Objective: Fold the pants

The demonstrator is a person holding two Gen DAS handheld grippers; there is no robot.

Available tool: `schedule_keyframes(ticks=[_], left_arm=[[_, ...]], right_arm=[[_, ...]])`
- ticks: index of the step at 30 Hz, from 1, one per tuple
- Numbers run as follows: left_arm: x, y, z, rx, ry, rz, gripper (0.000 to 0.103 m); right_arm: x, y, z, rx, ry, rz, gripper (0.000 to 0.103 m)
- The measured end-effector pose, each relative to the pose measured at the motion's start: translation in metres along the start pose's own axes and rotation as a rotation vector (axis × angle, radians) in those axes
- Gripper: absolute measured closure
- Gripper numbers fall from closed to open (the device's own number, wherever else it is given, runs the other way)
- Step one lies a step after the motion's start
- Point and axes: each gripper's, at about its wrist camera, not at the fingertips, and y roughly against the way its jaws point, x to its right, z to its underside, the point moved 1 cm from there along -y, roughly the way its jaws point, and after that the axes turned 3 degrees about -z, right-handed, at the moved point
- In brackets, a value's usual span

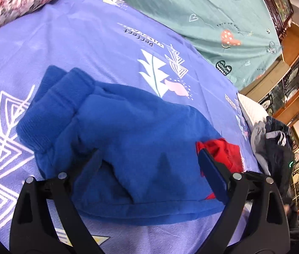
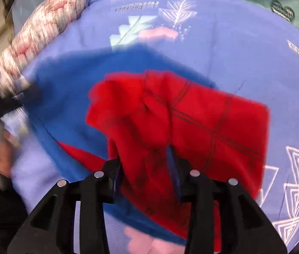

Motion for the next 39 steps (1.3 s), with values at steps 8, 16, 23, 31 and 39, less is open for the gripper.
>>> schedule_keyframes(ticks=[8, 16, 23, 31, 39], left_arm=[[-0.003, -0.003, -0.001, -0.006, 0.006, 0.025, 0.009], [-0.007, 0.007, 0.0, 0.021, 0.027, -0.005, 0.009], [-0.043, 0.065, -0.001, -0.001, 0.208, -0.053, 0.006], [-0.078, 0.039, -0.001, -0.082, 0.452, -0.025, 0.004], [-0.068, 0.002, -0.024, -0.06, 0.438, -0.09, 0.027]], right_arm=[[-0.013, 0.053, -0.011, 0.107, 0.097, -0.107, 0.057], [-0.03, -0.02, -0.018, -0.069, 0.101, -0.03, 0.06], [-0.022, 0.036, -0.015, 0.137, 0.081, -0.184, 0.04], [0.031, 0.047, -0.011, 0.266, -0.114, -0.297, 0.028], [0.06, 0.054, 0.003, 0.335, -0.162, -0.252, 0.028]])
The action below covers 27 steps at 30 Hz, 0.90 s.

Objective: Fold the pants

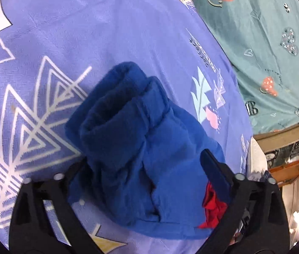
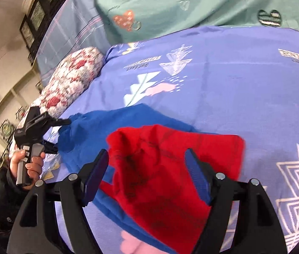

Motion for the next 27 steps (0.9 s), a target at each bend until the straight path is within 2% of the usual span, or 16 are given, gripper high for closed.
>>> schedule_keyframes(ticks=[1, 2, 4, 6, 7, 10, 14, 16, 17, 18, 19, 20, 22, 24, 26, 27], left_arm=[[-0.002, -0.003, -0.002, -0.018, 0.009, 0.013, 0.06], [-0.004, -0.007, -0.002, -0.043, 0.023, 0.033, 0.076], [-0.009, -0.003, -0.001, -0.034, 0.046, 0.061, 0.08], [0.003, 0.007, 0.004, 0.014, 0.011, 0.065, 0.082], [0.015, 0.014, 0.007, 0.047, -0.035, 0.058, 0.083], [0.087, 0.044, 0.029, 0.157, -0.303, 0.062, 0.088], [0.191, 0.06, 0.092, 0.165, -0.666, 0.147, 0.088], [0.236, 0.041, 0.141, 0.073, -0.846, 0.185, 0.085], [0.245, 0.03, 0.156, 0.029, -0.887, 0.18, 0.08], [0.255, 0.0, 0.179, -0.084, -0.947, 0.158, 0.07], [0.256, -0.019, 0.189, -0.15, -0.969, 0.132, 0.065], [0.253, -0.05, 0.201, -0.258, -0.984, 0.082, 0.065], [0.241, -0.078, 0.21, -0.377, -0.959, 0.058, 0.065], [0.239, -0.07, 0.21, -0.359, -0.956, 0.078, 0.064], [0.24, -0.053, 0.207, -0.333, -0.97, 0.098, 0.053], [0.239, -0.041, 0.205, -0.319, -0.973, 0.143, 0.028]], right_arm=[[0.004, 0.002, 0.001, 0.008, -0.011, 0.004, 0.028], [0.012, 0.006, 0.0, 0.023, -0.04, 0.008, 0.028], [0.025, 0.013, -0.002, 0.055, -0.086, 0.005, 0.028], [0.033, 0.017, -0.004, 0.074, -0.114, 0.013, 0.028], [0.037, 0.018, -0.004, 0.08, -0.129, 0.015, 0.028], [0.052, 0.026, -0.006, 0.114, -0.2, 0.024, 0.028], [0.073, 0.047, -0.005, 0.2, -0.284, 0.028, 0.028], [0.087, 0.058, -0.003, 0.234, -0.337, 0.026, 0.028], [0.092, 0.06, -0.001, 0.237, -0.36, 0.02, 0.025], [0.096, 0.062, 0.002, 0.237, -0.382, 0.008, 0.023], [0.1, 0.064, 0.004, 0.23, -0.402, -0.005, 0.017], [0.102, 0.063, 0.006, 0.207, -0.419, -0.013, 0.015], [0.102, 0.062, 0.01, 0.164, -0.423, -0.033, 0.015], [0.101, 0.061, 0.012, 0.121, -0.42, -0.058, 0.012], [0.097, 0.056, 0.014, 0.071, -0.42, -0.088, 0.006], [0.095, 0.053, 0.014, 0.045, -0.424, -0.107, 0.005]])
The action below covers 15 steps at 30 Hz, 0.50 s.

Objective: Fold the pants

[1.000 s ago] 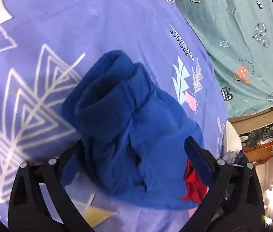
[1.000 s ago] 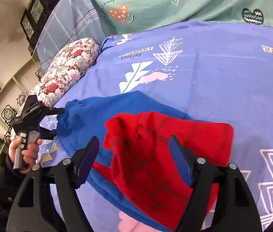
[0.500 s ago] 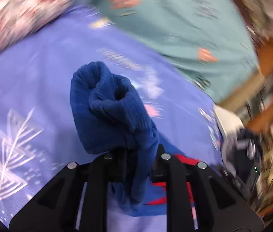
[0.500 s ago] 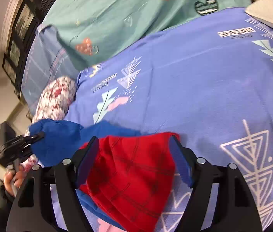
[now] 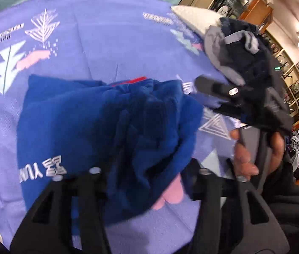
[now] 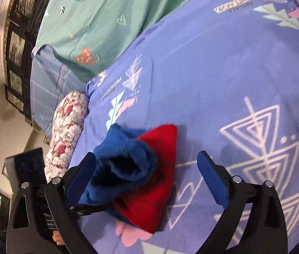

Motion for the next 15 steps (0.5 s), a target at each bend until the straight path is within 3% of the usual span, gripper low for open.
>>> schedule_keyframes(ticks=[1, 4, 10, 12, 13, 14, 15], left_arm=[[0.001, 0.009, 0.001, 0.032, -0.007, 0.022, 0.002], [0.008, 0.035, 0.013, 0.092, -0.054, 0.043, 0.002], [-0.021, 0.013, 0.029, 0.018, 0.054, 0.067, 0.002], [-0.026, 0.005, 0.032, 0.004, 0.055, 0.062, 0.002], [-0.025, 0.001, 0.032, 0.003, 0.055, 0.057, 0.002], [-0.026, 0.0, 0.032, 0.001, 0.056, 0.056, 0.002], [-0.026, 0.001, 0.03, 0.009, 0.055, 0.06, 0.002]], right_arm=[[-0.003, -0.007, 0.002, -0.053, -0.012, -0.032, 0.005], [-0.012, -0.017, 0.009, -0.135, -0.023, -0.087, 0.004], [-0.022, -0.035, 0.015, -0.234, -0.015, -0.01, 0.005], [-0.039, -0.042, 0.02, -0.25, 0.101, 0.069, 0.028], [-0.045, -0.045, 0.021, -0.26, 0.141, 0.086, 0.052], [-0.051, -0.046, 0.019, -0.254, 0.167, 0.081, 0.063], [-0.056, -0.041, 0.014, -0.225, 0.176, 0.064, 0.067]])
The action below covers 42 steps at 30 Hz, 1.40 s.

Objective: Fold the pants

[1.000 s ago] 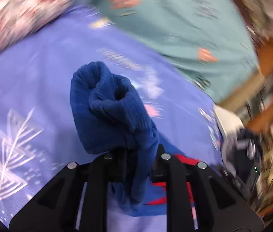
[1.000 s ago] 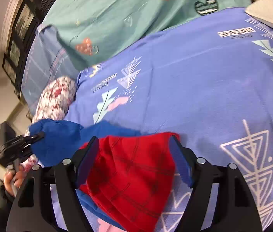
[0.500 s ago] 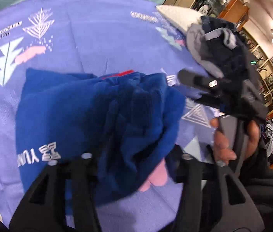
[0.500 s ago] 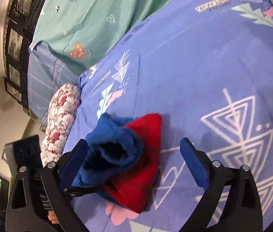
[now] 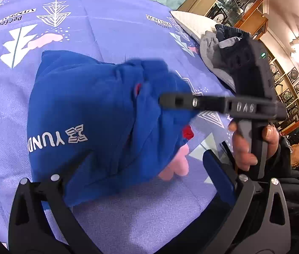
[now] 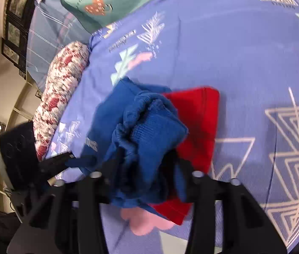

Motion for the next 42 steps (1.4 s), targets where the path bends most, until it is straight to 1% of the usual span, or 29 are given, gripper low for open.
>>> schedule_keyframes(ticks=[1, 2, 4, 5, 6, 7, 8, 9, 10, 13, 15, 16, 17, 18, 21, 22, 23, 24, 25, 26, 27, 29, 32, 34, 36, 37, 39, 41, 42], left_arm=[[0.002, 0.004, -0.001, 0.018, -0.009, 0.003, 0.002], [0.005, 0.008, -0.003, 0.038, -0.022, 0.004, 0.002], [0.008, 0.012, -0.004, 0.056, -0.038, 0.009, 0.002], [0.006, 0.01, -0.003, 0.047, -0.035, 0.018, 0.002], [0.005, 0.005, -0.003, 0.033, -0.025, 0.024, 0.002], [-0.001, -0.001, -0.002, 0.01, -0.008, 0.031, 0.002], [-0.009, -0.01, 0.0, -0.027, 0.02, 0.045, 0.002], [-0.014, -0.013, 0.002, -0.036, 0.035, 0.06, 0.002], [-0.015, -0.01, 0.002, -0.026, 0.04, 0.074, 0.002], [-0.01, 0.001, 0.005, -0.012, 0.009, 0.076, 0.002], [-0.005, 0.008, 0.01, -0.011, -0.025, 0.073, 0.002], [-0.004, 0.009, 0.011, -0.017, -0.031, 0.072, 0.002], [-0.004, 0.008, 0.012, -0.027, -0.034, 0.071, 0.002], [-0.006, 0.004, 0.013, -0.044, -0.025, 0.073, 0.002], [-0.013, -0.006, 0.018, -0.079, 0.009, 0.087, 0.002], [-0.012, -0.007, 0.019, -0.077, 0.006, 0.082, 0.002], [-0.011, -0.008, 0.02, -0.074, 0.001, 0.076, 0.002], [-0.01, -0.009, 0.022, -0.075, -0.006, 0.065, 0.002], [-0.008, -0.008, 0.024, -0.077, -0.012, 0.058, 0.002], [-0.006, -0.01, 0.022, -0.081, -0.021, 0.049, 0.002], [-0.005, -0.012, 0.023, -0.089, -0.023, 0.038, 0.002], [-0.004, -0.011, 0.024, -0.077, -0.03, 0.044, 0.002], [-0.005, -0.011, 0.025, -0.068, -0.033, 0.061, 0.002], [-0.005, -0.011, 0.025, -0.066, -0.044, 0.059, 0.002], [-0.005, -0.011, 0.028, -0.058, -0.056, 0.063, 0.002], [-0.006, -0.011, 0.028, -0.055, -0.057, 0.067, 0.002], [-0.006, -0.013, 0.028, -0.053, -0.057, 0.072, 0.002], [-0.007, -0.016, 0.026, -0.055, -0.054, 0.072, 0.002], [-0.006, -0.014, 0.025, -0.053, -0.059, 0.071, 0.002]], right_arm=[[-0.005, 0.008, -0.006, 0.031, 0.025, -0.001, 0.07], [-0.014, 0.019, -0.012, 0.071, 0.066, 0.018, 0.071], [-0.018, 0.032, -0.019, 0.094, 0.094, 0.064, 0.071], [-0.013, 0.034, -0.023, 0.083, 0.087, 0.107, 0.071], [-0.005, 0.03, -0.023, 0.046, 0.072, 0.14, 0.069], [0.01, 0.015, -0.019, -0.048, 0.041, 0.166, 0.06], [0.021, 0.004, -0.014, -0.107, 0.014, 0.183, 0.054], [0.033, -0.004, -0.006, -0.148, -0.02, 0.197, 0.052], [0.039, -0.006, -0.002, -0.152, -0.047, 0.183, 0.046], [0.021, 0.023, -0.007, -0.066, 0.005, 0.228, 0.045], [-0.01, 0.052, -0.017, 0.055, 0.111, 0.296, 0.044], [-0.023, 0.058, -0.024, 0.082, 0.149, 0.277, 0.042], [-0.038, 0.057, -0.031, 0.085, 0.188, 0.202, 0.041], [-0.054, 0.048, -0.039, 0.065, 0.213, 0.133, 0.042], [-0.075, 0.008, -0.055, -0.019, 0.24, 0.036, 0.042], [-0.077, -0.011, -0.061, -0.056, 0.235, 0.028, 0.042], [-0.071, -0.038, -0.066, -0.112, 0.21, 0.05, 0.046], [-0.063, -0.064, -0.07, -0.163, 0.174, 0.094, 0.048], [-0.041, -0.095, -0.071, -0.234, 0.12, 0.16, 0.056], [-0.031, -0.11, -0.07, -0.261, 0.089, 0.17, 0.057], [-0.024, -0.118, -0.07, -0.25, 0.067, 0.148, 0.057], [-0.026, -0.106, -0.072, -0.206, 0.062, 0.126, 0.057], [-0.044, -0.067, -0.071, -0.116, 0.099, 0.103, 0.056], [-0.05, -0.042, -0.066, -0.078, 0.13, 0.122, 0.055], [-0.044, -0.018, -0.053, -0.07, 0.142, 0.175, 0.053], [-0.036, -0.015, -0.05, -0.078, 0.127, 0.193, 0.049], [-0.002, -0.033, -0.03, -0.153, 0.048, 0.219, 0.048], [-0.001, -0.031, -0.02, -0.091, 0.091, 0.184, 0.049], [-0.002, -0.025, -0.02, -0.073, 0.076, 0.167, 0.049]])
